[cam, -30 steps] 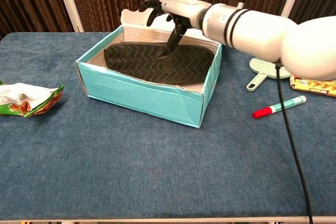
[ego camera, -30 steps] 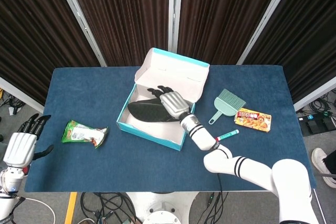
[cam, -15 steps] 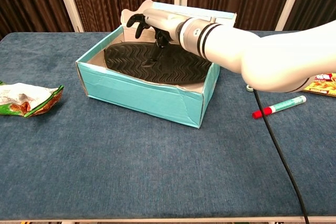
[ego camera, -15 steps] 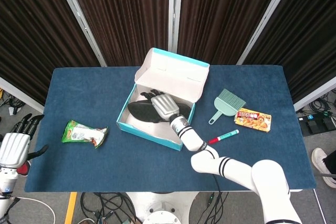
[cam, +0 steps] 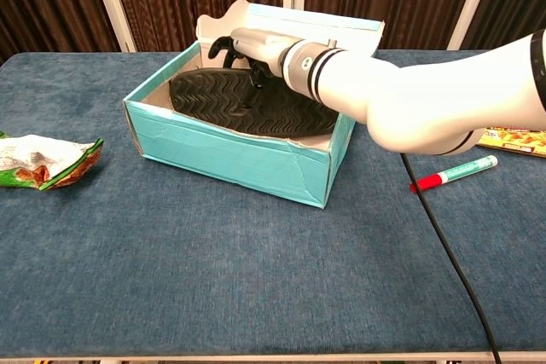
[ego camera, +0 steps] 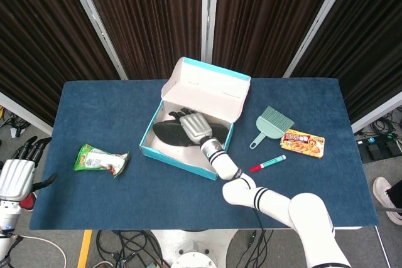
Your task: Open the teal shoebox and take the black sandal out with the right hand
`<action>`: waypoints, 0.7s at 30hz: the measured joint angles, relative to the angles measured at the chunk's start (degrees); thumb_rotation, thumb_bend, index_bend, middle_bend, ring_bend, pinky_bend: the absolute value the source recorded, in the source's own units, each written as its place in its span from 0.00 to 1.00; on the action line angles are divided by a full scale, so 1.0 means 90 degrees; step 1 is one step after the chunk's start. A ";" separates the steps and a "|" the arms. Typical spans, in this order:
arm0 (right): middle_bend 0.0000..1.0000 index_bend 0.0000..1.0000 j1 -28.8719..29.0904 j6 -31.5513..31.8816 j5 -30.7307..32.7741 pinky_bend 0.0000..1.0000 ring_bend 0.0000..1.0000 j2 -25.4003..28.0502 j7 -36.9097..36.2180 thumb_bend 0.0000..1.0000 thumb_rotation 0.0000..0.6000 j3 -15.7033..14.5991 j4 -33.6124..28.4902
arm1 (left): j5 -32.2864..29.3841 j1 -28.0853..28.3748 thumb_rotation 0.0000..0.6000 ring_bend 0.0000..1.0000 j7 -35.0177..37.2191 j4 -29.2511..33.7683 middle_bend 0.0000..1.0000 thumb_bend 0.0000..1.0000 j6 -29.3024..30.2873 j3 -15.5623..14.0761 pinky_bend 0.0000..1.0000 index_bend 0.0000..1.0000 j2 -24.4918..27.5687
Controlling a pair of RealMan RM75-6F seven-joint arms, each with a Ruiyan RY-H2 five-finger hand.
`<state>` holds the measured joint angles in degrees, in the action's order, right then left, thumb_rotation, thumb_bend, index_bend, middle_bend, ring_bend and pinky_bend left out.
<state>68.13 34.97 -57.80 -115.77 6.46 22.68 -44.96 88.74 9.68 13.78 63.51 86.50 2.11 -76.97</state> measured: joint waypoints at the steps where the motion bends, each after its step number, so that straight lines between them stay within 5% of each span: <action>1: 0.23 0.16 0.0011 -0.0019 0.0011 0.23 0.11 -0.0025 0.0008 0.11 1.00 -0.0009 0.0033 | -0.0004 -0.0002 1.00 0.07 0.0011 -0.0015 0.15 0.18 -0.0002 0.0000 0.25 0.10 -0.0002; 9: 0.34 0.31 0.0040 0.0137 -0.0085 0.33 0.22 -0.0163 -0.0025 0.18 1.00 -0.0035 0.0198 | -0.0008 -0.0007 1.00 0.07 0.0086 -0.0081 0.15 0.18 -0.0006 0.0004 0.25 0.10 -0.0010; 21: 0.63 0.69 -0.0007 0.0739 -0.0309 0.62 0.50 -0.0436 0.0007 0.32 1.00 -0.0028 0.0511 | -0.0009 -0.0001 1.00 0.07 0.0109 -0.0079 0.15 0.18 -0.0010 0.0015 0.25 0.10 -0.0007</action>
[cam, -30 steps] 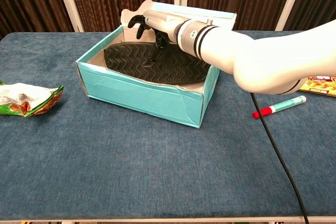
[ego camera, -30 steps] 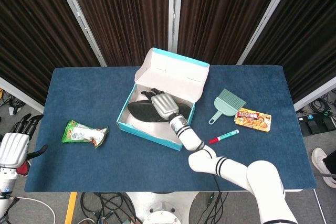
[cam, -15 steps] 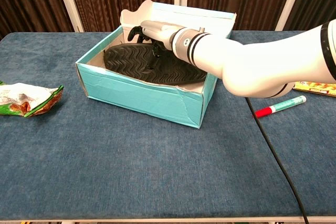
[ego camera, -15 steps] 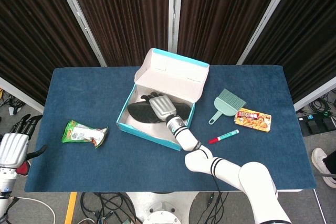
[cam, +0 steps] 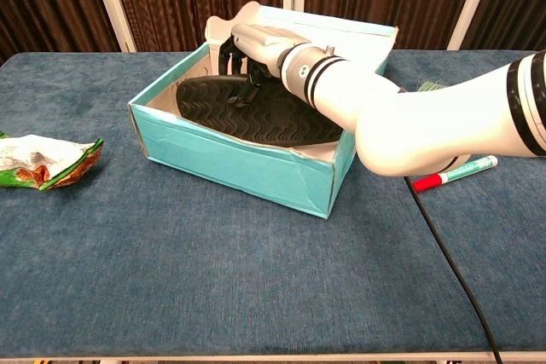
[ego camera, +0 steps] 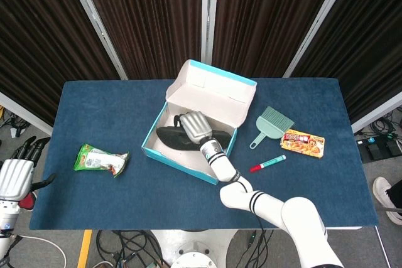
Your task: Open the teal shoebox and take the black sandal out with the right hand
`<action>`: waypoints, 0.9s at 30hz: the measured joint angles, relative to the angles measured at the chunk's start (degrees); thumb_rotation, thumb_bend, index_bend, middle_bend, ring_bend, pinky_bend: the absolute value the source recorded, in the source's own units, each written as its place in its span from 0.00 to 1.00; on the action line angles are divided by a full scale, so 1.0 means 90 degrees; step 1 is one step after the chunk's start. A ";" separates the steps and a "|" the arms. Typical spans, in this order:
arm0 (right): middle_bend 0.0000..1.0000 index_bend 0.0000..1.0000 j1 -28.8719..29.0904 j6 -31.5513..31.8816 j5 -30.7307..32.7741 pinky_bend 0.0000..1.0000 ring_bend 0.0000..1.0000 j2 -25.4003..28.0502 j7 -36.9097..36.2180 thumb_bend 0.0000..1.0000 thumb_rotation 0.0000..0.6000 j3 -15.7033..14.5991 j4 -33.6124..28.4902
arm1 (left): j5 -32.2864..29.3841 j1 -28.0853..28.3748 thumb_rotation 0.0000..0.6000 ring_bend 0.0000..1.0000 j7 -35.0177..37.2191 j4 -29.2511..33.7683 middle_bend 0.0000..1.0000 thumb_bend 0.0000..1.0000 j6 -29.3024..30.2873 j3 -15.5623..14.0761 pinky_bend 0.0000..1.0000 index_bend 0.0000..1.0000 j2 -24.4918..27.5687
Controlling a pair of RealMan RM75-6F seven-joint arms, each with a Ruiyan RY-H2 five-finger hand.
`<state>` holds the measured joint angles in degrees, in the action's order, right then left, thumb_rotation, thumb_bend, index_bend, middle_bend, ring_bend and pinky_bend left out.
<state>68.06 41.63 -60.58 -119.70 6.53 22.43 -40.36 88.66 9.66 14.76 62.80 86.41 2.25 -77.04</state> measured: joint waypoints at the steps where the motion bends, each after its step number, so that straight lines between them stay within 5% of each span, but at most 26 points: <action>1: 0.64 0.71 -0.0005 0.0046 -0.0026 0.64 0.51 -0.0017 -0.0015 0.33 1.00 0.0005 0.0021 | 0.0000 0.0000 1.00 0.07 0.0002 0.0001 0.15 0.18 0.0001 0.0000 0.25 0.10 0.0004; 13: 0.67 0.75 -0.0149 0.0743 -0.0504 0.67 0.54 0.0147 -0.0561 0.37 1.00 0.0074 -0.0275 | 0.0033 0.0016 1.00 0.07 -0.0073 0.0108 0.15 0.18 0.0009 -0.0003 0.25 0.10 0.0040; 20: 0.67 0.75 -0.0315 0.1607 -0.1004 0.67 0.54 0.0589 -0.1219 0.37 1.00 0.0209 -0.1021 | 0.0040 0.0039 1.00 0.07 -0.0184 0.0209 0.15 0.18 -0.0013 0.0002 0.25 0.10 0.0069; 27: 0.67 0.75 -0.0616 0.2116 -0.1231 0.67 0.54 0.1317 -0.1053 0.37 1.00 0.0287 -0.2124 | 0.0098 0.0068 1.00 0.07 -0.0335 0.0374 0.15 0.18 0.0016 0.0002 0.25 0.10 0.0101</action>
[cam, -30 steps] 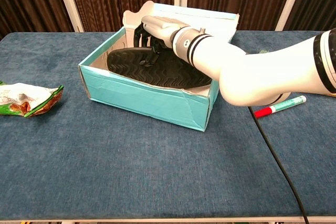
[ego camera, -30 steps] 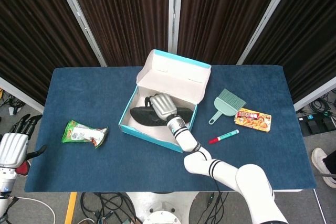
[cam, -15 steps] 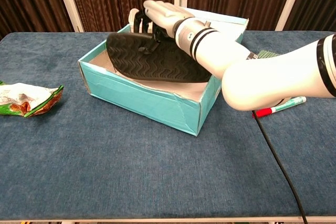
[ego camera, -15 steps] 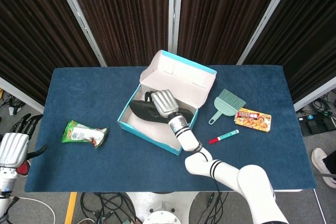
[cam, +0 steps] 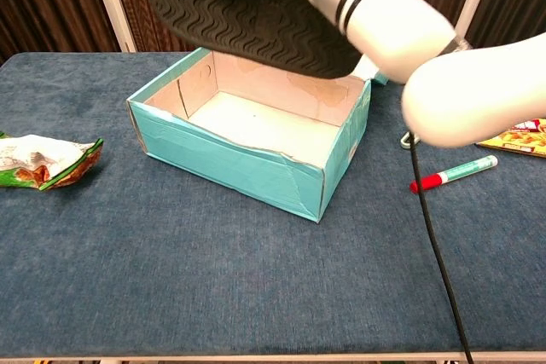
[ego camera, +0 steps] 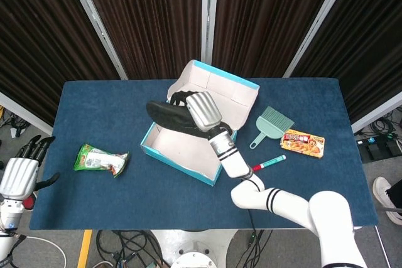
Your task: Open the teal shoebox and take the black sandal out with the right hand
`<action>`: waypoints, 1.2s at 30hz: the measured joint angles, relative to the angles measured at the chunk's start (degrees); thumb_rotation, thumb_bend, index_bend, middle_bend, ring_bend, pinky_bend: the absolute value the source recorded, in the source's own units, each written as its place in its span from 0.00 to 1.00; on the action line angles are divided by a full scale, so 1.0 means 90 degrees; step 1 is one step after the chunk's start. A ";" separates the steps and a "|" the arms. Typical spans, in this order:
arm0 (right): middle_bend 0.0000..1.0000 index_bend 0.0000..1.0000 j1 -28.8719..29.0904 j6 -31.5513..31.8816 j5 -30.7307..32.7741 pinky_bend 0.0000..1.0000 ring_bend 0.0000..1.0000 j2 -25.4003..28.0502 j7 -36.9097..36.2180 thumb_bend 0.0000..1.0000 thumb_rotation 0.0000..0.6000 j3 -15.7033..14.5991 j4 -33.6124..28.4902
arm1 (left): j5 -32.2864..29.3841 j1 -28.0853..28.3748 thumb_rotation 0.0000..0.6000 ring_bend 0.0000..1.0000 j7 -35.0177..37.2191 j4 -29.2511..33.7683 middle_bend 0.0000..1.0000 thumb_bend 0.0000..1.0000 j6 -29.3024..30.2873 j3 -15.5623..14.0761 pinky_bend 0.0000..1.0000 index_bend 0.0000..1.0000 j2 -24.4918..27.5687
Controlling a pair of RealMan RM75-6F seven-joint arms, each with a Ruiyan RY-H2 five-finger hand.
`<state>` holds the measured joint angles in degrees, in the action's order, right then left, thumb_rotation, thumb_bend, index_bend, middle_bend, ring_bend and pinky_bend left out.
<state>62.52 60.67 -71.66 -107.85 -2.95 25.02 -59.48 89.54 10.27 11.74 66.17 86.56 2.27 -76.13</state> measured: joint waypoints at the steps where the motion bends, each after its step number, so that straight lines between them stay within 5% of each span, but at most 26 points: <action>1: 0.67 0.75 -0.0070 0.0077 -0.0035 0.67 0.54 0.0121 0.0058 0.37 1.00 -0.0013 -0.0177 | 0.0009 0.0004 1.00 0.07 -0.0027 0.0028 0.15 0.18 0.0003 -0.0001 0.25 0.10 0.0009; 7: 0.67 0.76 -0.0706 0.0545 -0.0321 0.67 0.55 0.1148 0.0733 0.37 1.00 -0.0323 -0.1330 | 0.0064 0.0032 1.00 0.07 -0.0197 0.0230 0.15 0.18 0.0016 -0.0010 0.25 0.10 0.0053; 17: 0.67 0.76 -0.2289 0.1038 -0.0577 0.67 0.55 0.2836 0.1839 0.37 1.00 -0.1632 -0.2602 | 0.0162 0.0111 1.00 0.07 -0.0322 0.0352 0.15 0.18 -0.0040 -0.0051 0.25 0.10 -0.0009; 24: 0.67 0.76 -0.2930 0.1287 -0.0511 0.67 0.55 0.2990 0.1466 0.37 1.00 -0.1941 -0.2430 | 0.0190 0.0127 1.00 0.07 -0.0391 0.0424 0.15 0.18 -0.0053 -0.0076 0.25 0.10 -0.0004; 36: 0.67 0.74 -0.3142 0.0965 -0.0465 0.67 0.54 0.2399 0.0983 0.37 1.00 -0.2027 -0.1061 | 0.0134 0.0115 1.00 0.07 -0.0464 0.0447 0.15 0.18 -0.0062 -0.0064 0.25 0.10 -0.0017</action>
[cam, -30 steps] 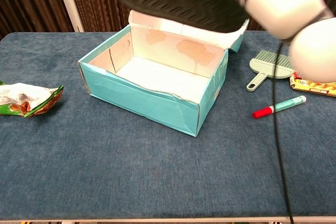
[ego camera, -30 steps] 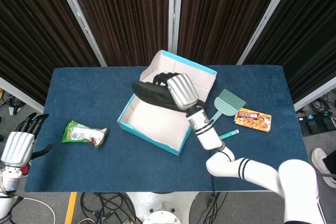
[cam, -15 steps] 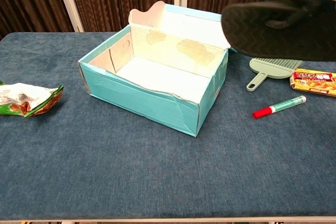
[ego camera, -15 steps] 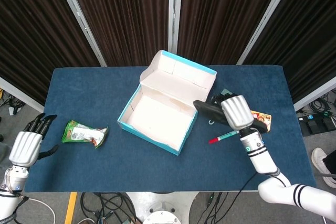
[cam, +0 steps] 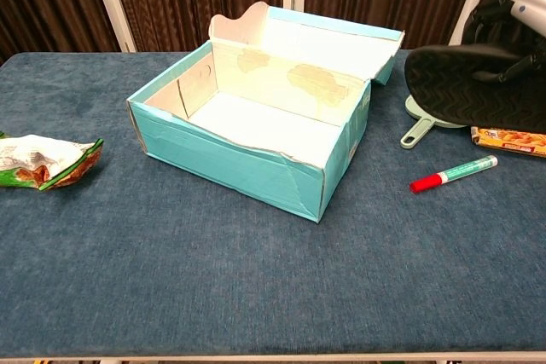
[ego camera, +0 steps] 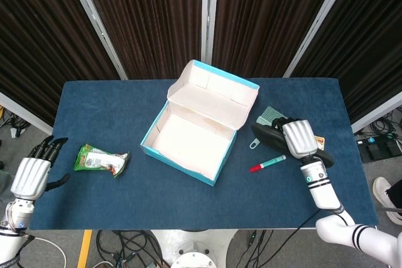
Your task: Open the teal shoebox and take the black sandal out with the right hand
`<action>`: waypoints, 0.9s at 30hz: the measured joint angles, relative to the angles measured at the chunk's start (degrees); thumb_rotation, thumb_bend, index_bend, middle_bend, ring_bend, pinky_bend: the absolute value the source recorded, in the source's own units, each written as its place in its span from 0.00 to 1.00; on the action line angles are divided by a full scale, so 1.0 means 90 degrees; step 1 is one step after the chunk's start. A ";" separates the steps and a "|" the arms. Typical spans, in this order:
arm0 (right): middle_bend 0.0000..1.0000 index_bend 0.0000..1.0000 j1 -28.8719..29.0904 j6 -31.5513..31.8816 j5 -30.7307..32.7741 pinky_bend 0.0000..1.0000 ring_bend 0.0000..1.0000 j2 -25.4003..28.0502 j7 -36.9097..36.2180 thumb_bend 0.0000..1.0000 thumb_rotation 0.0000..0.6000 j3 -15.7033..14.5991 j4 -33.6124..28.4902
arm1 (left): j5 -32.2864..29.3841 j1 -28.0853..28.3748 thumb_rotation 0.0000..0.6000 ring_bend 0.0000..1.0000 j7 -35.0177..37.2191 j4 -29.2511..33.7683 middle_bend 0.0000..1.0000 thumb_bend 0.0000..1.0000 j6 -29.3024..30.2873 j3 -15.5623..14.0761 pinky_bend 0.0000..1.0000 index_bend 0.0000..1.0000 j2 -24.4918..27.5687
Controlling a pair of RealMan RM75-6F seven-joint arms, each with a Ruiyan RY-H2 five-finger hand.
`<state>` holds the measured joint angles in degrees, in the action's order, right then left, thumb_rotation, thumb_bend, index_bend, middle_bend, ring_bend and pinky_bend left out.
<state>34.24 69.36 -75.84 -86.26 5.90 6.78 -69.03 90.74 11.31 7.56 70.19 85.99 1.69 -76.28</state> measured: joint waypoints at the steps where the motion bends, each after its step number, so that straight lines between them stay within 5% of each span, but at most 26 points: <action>1: 0.67 0.73 0.0001 -0.0054 0.0001 0.66 0.54 -0.0067 -0.0048 0.37 1.00 0.0000 0.0104 | -0.0006 -0.0001 1.00 0.07 0.0009 -0.0010 0.15 0.18 -0.0005 -0.0001 0.25 0.10 -0.0008; 4: 0.61 0.62 0.0021 -0.0221 -0.0023 0.57 0.45 -0.0257 -0.0223 0.30 1.00 0.0000 0.0370 | -0.0018 -0.0005 1.00 0.07 0.0034 -0.0055 0.15 0.18 -0.0017 -0.0007 0.25 0.10 -0.0036; 8: 0.40 0.31 0.0071 -0.0560 -0.0090 0.36 0.22 -0.0284 -0.0417 0.06 1.00 -0.0049 0.0360 | -0.0030 -0.0013 1.00 0.07 0.0077 -0.0099 0.15 0.18 -0.0015 -0.0008 0.25 0.10 -0.0032; 11: 0.25 0.12 0.0114 -0.0911 -0.0099 0.21 0.05 -0.0135 -0.0542 0.00 1.00 -0.0109 0.0140 | -0.0020 -0.0022 1.00 0.07 0.0106 -0.0114 0.15 0.18 0.0009 -0.0012 0.25 0.10 -0.0026; 18: 0.10 0.00 0.0161 -0.1395 -0.0038 0.04 0.00 0.0349 -0.0530 0.00 1.00 -0.0187 -0.0573 | -0.0003 -0.0035 1.00 0.07 0.0106 -0.0099 0.15 0.18 0.0049 -0.0017 0.25 0.10 -0.0041; 27: 0.06 0.00 0.0015 -0.1004 -0.0153 0.00 0.00 0.0695 -0.0665 0.00 1.00 -0.0046 -0.1204 | 0.0043 -0.0018 1.00 0.07 0.0035 0.0002 0.15 0.18 0.0091 -0.0008 0.25 0.10 0.0000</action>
<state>34.38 60.32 -77.22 -80.01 -0.08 6.36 -79.87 91.12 11.15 7.88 70.21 86.81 1.62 -76.28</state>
